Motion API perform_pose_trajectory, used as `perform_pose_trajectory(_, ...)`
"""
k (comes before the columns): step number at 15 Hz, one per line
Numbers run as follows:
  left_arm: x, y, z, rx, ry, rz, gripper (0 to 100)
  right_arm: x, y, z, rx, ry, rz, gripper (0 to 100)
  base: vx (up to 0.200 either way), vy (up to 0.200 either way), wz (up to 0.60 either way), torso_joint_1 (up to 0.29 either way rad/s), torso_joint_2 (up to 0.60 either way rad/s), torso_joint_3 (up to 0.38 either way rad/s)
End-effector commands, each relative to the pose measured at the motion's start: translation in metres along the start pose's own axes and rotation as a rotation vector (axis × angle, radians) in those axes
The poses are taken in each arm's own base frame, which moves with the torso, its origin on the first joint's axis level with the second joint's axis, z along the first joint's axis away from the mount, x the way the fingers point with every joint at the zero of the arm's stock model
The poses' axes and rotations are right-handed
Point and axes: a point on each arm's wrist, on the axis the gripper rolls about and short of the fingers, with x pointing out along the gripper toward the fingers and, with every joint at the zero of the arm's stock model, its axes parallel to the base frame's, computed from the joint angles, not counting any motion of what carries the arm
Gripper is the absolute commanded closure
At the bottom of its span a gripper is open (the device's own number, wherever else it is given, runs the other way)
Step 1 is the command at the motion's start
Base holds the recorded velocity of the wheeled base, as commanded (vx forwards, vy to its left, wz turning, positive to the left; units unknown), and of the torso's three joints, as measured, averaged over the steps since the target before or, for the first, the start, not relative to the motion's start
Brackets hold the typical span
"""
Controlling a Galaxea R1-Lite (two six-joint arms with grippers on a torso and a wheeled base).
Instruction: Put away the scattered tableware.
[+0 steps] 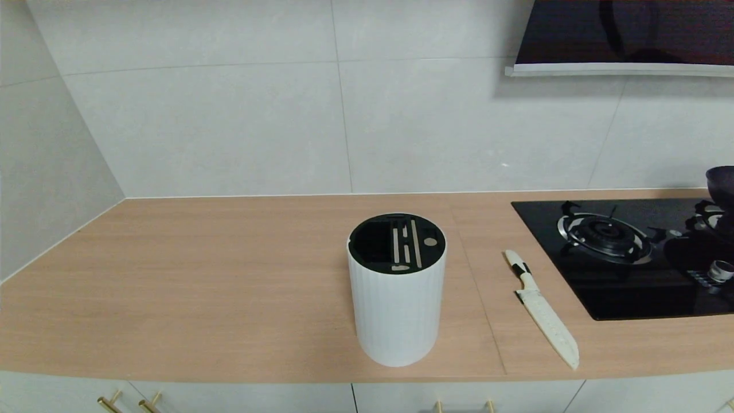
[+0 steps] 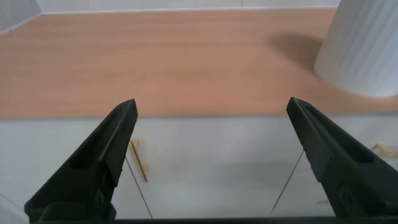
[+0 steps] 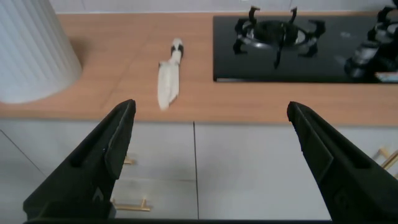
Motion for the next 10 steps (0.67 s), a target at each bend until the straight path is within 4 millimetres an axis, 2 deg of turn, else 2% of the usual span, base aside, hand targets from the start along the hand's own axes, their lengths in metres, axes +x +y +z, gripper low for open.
perform_pose_trajectory(1, 0.0, 0.0, 0.0, 0.0, 0.0, 0.0, 0, 0.0002, 0.0, -0.0003, 0.0, 0.003, 0.001, 0, 0.0, 0.0, 0.0, 0.266, -0.58, -0.315)
perform_pose_trajectory(5, 0.0, 0.0, 0.0, 0.0, 0.0, 0.0, 0, 0.0001, 0.0, 0.0001, 0.0, 0.001, 0.001, 0, 0.0, 0.0, 0.0, 0.275, -0.58, -0.309)
perform_pose_trajectory(10, 0.0, 0.0, 0.0, 0.0, 0.0, 0.0, 0, 0.0001, 0.0, 0.0003, 0.002, -0.001, 0.001, 0, 0.0, 0.0, 0.0, 0.194, -0.41, -0.21)
